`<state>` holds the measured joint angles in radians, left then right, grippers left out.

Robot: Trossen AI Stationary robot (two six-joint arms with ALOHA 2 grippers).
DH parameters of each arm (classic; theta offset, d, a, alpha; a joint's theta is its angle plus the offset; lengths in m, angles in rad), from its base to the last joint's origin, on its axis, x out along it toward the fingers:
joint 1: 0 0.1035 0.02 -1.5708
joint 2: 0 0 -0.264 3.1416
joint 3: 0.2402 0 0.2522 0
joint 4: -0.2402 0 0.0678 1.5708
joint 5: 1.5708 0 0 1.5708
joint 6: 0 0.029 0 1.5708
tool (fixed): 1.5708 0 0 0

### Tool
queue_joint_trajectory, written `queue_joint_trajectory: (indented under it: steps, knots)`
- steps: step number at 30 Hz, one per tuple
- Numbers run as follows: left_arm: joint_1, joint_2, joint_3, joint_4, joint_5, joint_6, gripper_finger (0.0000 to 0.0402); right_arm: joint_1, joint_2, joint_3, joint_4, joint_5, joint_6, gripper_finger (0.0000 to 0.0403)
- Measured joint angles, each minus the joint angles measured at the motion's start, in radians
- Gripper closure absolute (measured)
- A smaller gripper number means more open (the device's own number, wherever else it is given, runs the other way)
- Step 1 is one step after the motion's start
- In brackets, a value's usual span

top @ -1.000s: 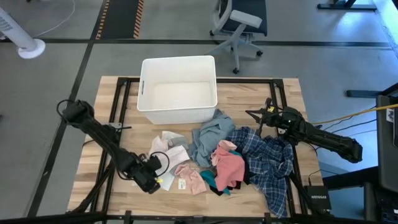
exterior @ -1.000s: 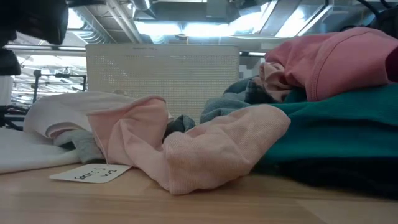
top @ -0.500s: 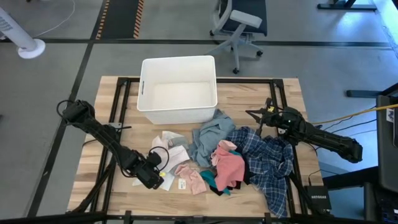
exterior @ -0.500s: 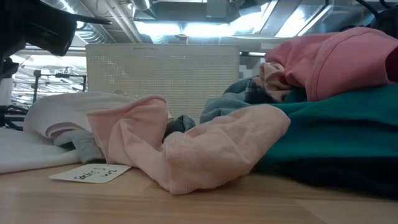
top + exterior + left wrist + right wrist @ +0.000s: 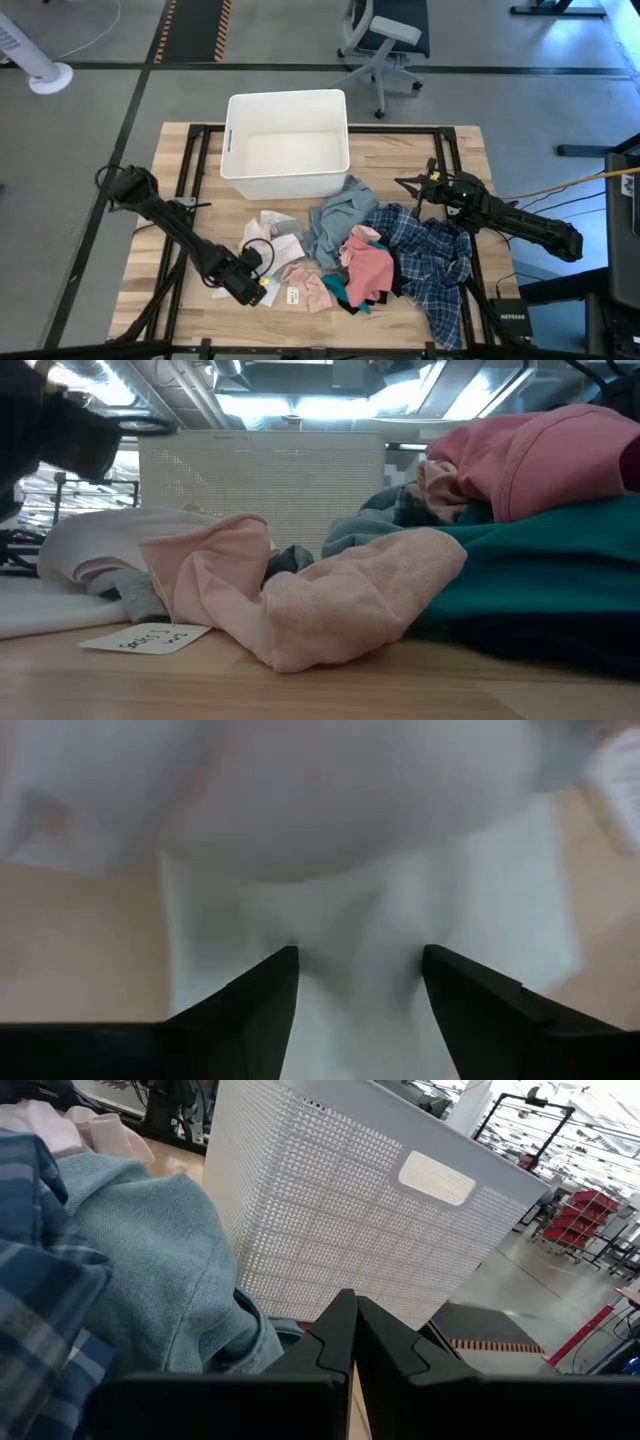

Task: Sort clothes
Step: Put the white underwear into the white bin

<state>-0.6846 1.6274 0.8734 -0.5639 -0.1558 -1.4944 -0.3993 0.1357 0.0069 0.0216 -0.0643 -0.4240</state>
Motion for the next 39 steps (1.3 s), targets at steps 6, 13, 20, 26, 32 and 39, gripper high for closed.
queue_joint_trajectory:
  steps: [6,13,20,26,32,39]
  knots:
    - [0.002,0.054,0.005,-0.003,-0.008,0.010,0.0202,0.000,0.000,0.000,0.000,0.000,0.000,0.0384]
    - [0.003,0.061,0.003,-0.009,-0.007,0.087,0.0239,0.000,0.000,0.000,0.000,0.000,0.000,0.0384]
    - [0.004,0.064,0.003,0.011,-0.011,0.152,0.0334,0.000,0.000,0.000,0.000,0.000,0.000,0.0384]
    - [-0.003,0.065,0.022,0.085,-0.001,0.261,0.0393,0.000,0.000,0.000,0.000,0.000,0.000,0.0384]
    - [0.003,0.070,0.087,0.084,0.033,0.335,0.0394,0.000,0.000,0.000,0.000,0.000,0.000,0.0384]
    - [0.026,0.052,0.178,0.084,0.025,0.461,0.0394,0.000,0.000,0.000,0.000,0.000,0.000,0.0384]
